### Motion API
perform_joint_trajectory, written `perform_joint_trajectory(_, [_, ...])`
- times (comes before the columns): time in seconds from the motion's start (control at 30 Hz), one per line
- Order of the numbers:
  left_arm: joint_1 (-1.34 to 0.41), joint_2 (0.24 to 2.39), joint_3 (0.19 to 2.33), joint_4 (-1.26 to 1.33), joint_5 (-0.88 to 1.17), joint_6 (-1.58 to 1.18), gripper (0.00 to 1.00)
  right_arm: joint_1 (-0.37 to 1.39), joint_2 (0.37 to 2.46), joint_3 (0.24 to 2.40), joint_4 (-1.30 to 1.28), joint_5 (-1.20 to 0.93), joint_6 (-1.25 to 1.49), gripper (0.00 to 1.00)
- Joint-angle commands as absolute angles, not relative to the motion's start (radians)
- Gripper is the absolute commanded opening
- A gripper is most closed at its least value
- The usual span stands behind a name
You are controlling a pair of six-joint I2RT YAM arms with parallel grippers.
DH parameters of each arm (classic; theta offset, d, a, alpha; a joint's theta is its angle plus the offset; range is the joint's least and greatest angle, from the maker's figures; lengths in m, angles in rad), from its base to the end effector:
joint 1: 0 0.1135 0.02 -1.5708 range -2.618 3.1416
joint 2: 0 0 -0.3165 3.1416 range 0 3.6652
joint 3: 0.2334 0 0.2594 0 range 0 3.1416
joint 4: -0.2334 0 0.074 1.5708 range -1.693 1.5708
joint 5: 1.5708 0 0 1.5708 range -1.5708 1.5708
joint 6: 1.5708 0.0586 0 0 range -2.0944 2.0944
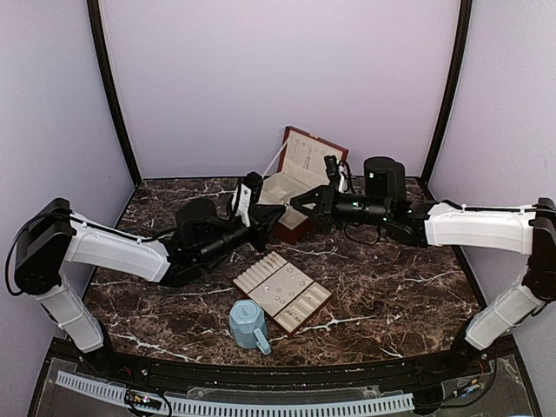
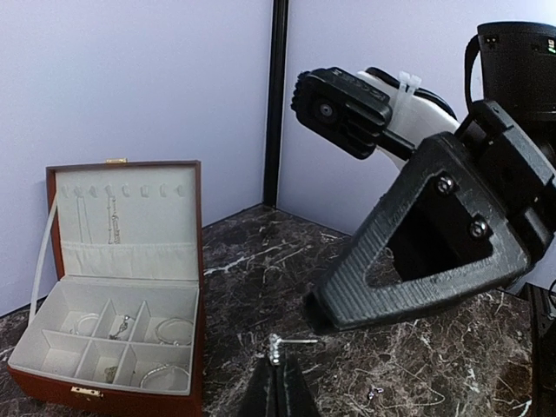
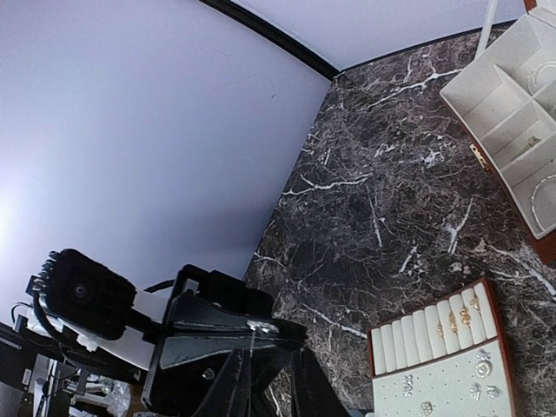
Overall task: Organize the mixed jewelry
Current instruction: Pass from the right arm to the left, then pass from the left arm to the right
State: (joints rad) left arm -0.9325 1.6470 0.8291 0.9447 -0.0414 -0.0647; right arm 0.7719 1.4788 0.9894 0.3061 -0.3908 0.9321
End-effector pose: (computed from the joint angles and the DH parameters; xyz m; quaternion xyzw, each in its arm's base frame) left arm 0.2355 -0.3133 0.3027 0.2637 0.6060 -0.3468 0.6655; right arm 0.2481 0.2726 0.3396 -0.0634 0.7617 0.5704 0.3007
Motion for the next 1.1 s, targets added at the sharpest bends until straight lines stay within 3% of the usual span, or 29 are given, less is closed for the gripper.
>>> perform_joint_trajectory(0.0, [-0.936, 1.572, 0.794, 0.872, -0.089, -0.024, 0.0, 0.766, 1.45, 0.978, 0.279, -0.352, 0.884, 0.17])
perform_joint_trajectory(0.37, [-0.936, 1.494, 0.766, 0.511, -0.005, 0.423, 0.0, 0.757, 1.422, 1.038, -0.053, -0.244, 0.652, 0.18])
perform_joint_trajectory(0.73, [-0.946, 1.486, 0.725, 0.37, -0.073, 0.736, 0.0, 0.752, 1.462, 0.947, 0.053, -0.311, 0.675, 0.17])
perform_joint_trajectory(0.9, [-0.966, 1.51, 0.753, 0.372, -0.036, 0.799, 0.0, 0.755, 1.553, 0.973, 0.062, -0.443, 0.675, 0.18])
perform_joint_trajectory(1.07, [-0.986, 1.548, 0.761, 0.433, -0.032, 0.864, 0.0, 0.755, 1.571, 0.989, 0.073, -0.524, 0.664, 0.25])
